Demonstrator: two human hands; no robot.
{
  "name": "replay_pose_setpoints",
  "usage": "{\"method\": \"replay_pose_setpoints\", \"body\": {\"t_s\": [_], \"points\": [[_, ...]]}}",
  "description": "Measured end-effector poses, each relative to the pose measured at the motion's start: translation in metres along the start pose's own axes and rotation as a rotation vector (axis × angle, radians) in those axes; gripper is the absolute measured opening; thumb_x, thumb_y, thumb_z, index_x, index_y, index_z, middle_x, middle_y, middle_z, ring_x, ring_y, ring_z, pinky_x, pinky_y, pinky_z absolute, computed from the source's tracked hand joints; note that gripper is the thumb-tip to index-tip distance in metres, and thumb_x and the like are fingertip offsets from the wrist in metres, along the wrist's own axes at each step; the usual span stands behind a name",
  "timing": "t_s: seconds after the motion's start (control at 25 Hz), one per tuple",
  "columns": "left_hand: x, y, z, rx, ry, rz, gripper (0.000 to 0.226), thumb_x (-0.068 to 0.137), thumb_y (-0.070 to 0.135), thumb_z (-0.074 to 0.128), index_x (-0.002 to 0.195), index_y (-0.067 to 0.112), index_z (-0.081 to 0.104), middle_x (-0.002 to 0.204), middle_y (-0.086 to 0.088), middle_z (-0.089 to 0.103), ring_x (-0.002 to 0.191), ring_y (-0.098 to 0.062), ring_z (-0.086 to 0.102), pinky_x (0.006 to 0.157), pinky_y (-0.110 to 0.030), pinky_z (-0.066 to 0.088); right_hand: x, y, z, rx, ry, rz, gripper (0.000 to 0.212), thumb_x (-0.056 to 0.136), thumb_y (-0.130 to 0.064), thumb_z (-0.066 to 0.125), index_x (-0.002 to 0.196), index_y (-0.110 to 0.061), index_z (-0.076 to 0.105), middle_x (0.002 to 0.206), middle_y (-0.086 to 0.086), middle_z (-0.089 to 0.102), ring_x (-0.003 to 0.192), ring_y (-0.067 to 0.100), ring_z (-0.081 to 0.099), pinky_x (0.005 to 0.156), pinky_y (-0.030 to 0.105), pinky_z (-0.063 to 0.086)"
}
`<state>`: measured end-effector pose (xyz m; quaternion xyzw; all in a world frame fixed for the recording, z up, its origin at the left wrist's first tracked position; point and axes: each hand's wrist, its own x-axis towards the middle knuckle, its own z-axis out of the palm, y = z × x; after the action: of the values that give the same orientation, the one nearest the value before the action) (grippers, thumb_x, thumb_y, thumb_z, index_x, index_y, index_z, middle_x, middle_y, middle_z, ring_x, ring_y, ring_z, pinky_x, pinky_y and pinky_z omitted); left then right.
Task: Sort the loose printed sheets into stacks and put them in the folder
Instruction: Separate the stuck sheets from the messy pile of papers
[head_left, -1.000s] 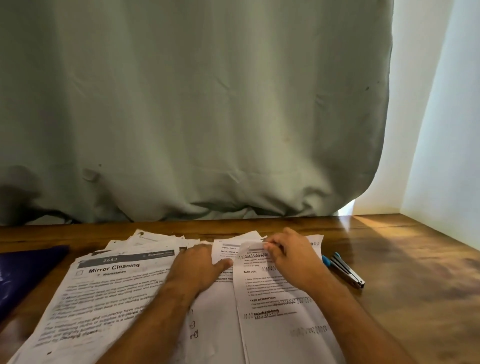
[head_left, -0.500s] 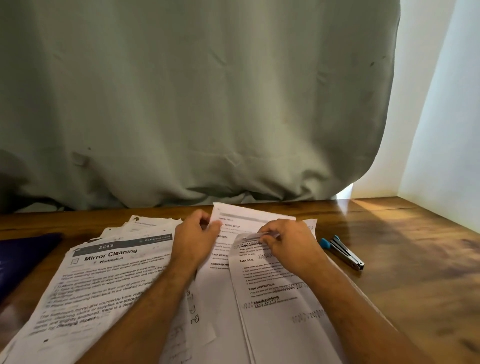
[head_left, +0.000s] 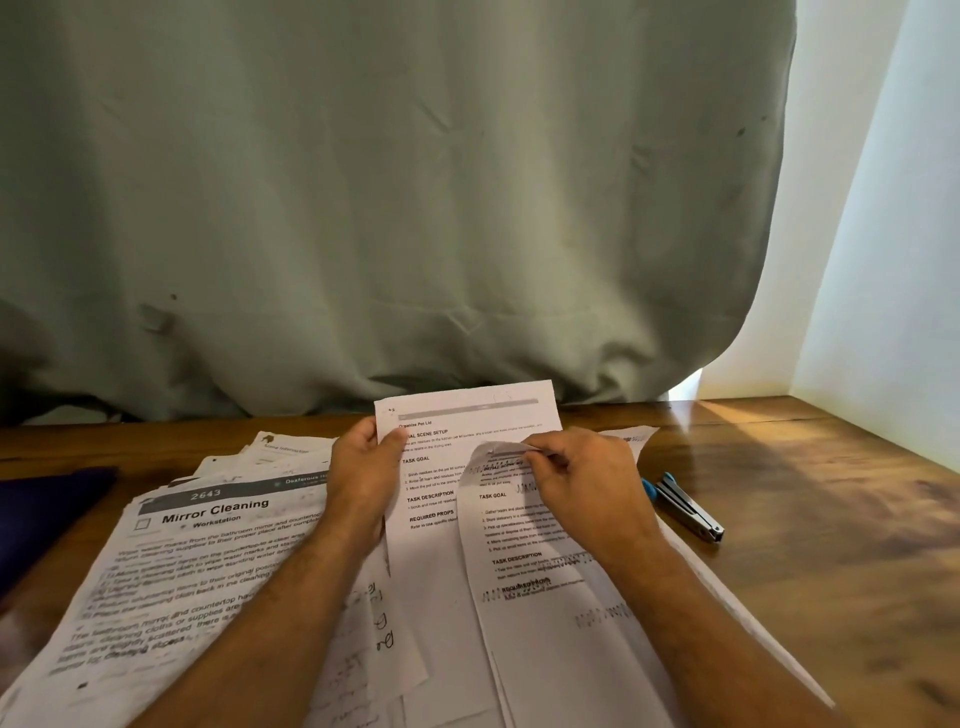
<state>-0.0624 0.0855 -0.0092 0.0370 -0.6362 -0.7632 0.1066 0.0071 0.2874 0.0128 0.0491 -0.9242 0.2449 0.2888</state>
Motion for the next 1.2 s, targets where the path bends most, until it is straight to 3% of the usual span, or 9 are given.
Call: {"method": "replay_pose_setpoints", "body": {"t_s": [0.16,0.32,0.48,0.56,0.64,0.76,0.84,0.96,1.2], "points": [[-0.005,0.0,-0.001,0.025,-0.166,-0.014,0.02,0.1,0.016,0.06,0.104,0.034,0.066,0.091,0.004,0.079,0.078,-0.026,0.078,0.063,-0.043,0.063,0.005,-0.014,0.008,0.025,0.053,-0.033,0.027,0.095,-0.037,0.06,0.12,-0.033,0.066,0.102,-0.012,0.071,0.083,0.003,0.062,0.083,0.025,0.057],[-0.008,0.001,-0.008,0.069,-0.381,-0.005,0.024,0.1,0.009,0.054,0.115,0.022,0.067,0.102,-0.005,0.078,0.088,-0.031,0.077,0.068,-0.045,0.063,0.016,-0.021,0.018,0.029,-0.016,0.038,0.051,0.097,-0.036,0.056,0.145,-0.037,0.04,0.115,-0.005,0.069,0.097,0.01,0.065,0.088,0.03,0.054],[-0.007,0.0,-0.016,0.136,-0.514,0.034,0.024,0.087,0.007,0.055,0.103,0.012,0.072,0.102,-0.014,0.077,0.092,-0.035,0.075,0.073,-0.046,0.06,0.017,-0.019,0.019,0.004,-0.15,0.107,0.037,0.096,-0.038,0.057,0.133,-0.039,0.053,0.111,-0.012,0.068,0.089,0.004,0.062,0.078,0.021,0.054],[-0.011,0.003,-0.015,0.034,-0.47,0.038,0.029,0.085,0.023,0.051,0.088,0.01,0.076,0.094,-0.015,0.077,0.088,-0.032,0.075,0.068,-0.038,0.06,0.016,-0.016,0.016,-0.007,-0.2,0.15,0.024,0.094,-0.038,0.06,0.118,-0.036,0.062,0.1,-0.014,0.068,0.085,0.005,0.061,0.076,0.02,0.053],[-0.011,0.003,-0.012,0.066,-0.296,0.069,0.045,0.1,0.04,0.044,0.087,0.013,0.076,0.092,-0.009,0.078,0.087,-0.025,0.075,0.067,-0.028,0.059,0.01,-0.015,0.015,-0.006,-0.25,0.179,0.014,0.093,-0.036,0.062,0.107,-0.036,0.065,0.094,-0.015,0.066,0.082,0.005,0.061,0.073,0.019,0.052],[-0.007,-0.002,-0.01,0.479,-0.097,0.231,0.025,0.097,0.05,0.056,0.108,0.033,0.071,0.11,0.007,0.075,0.095,-0.011,0.07,0.075,-0.027,0.058,-0.002,-0.013,0.015,0.022,-0.291,0.182,0.009,0.092,-0.031,0.064,0.089,-0.039,0.067,0.09,-0.017,0.065,0.081,0.003,0.059,0.068,0.013,0.048],[-0.005,-0.008,-0.009,0.816,-0.163,0.163,0.047,0.09,0.051,0.067,0.134,0.035,0.059,0.137,0.006,0.063,0.119,-0.017,0.061,0.095,-0.041,0.055,-0.005,-0.012,0.015,0.044,-0.3,0.2,0.016,0.091,-0.029,0.066,0.081,-0.04,0.065,0.09,-0.018,0.065,0.083,0.003,0.059,0.069,0.013,0.048],[-0.002,-0.01,-0.005,1.218,-0.248,0.125,0.075,0.086,0.056,0.069,0.151,0.031,0.041,0.15,0.001,0.051,0.133,-0.025,0.051,0.104,-0.042,0.048,-0.005,-0.012,0.015,0.047,-0.331,0.235,0.018,0.09,-0.028,0.068,0.076,-0.04,0.064,0.088,-0.019,0.064,0.082,0.005,0.059,0.069,0.014,0.049],[-0.001,-0.012,-0.004,0.981,-0.21,0.159,0.069,0.081,0.039,0.081,0.143,0.034,0.049,0.134,0.003,0.064,0.114,-0.018,0.062,0.092,-0.036,0.057,-0.007,-0.017,0.012,0.006,-0.372,0.206,0.012,0.093,-0.027,0.063,0.088,-0.037,0.069,0.095,-0.015,0.066,0.084,0.007,0.058,0.074,0.017,0.053]]}}
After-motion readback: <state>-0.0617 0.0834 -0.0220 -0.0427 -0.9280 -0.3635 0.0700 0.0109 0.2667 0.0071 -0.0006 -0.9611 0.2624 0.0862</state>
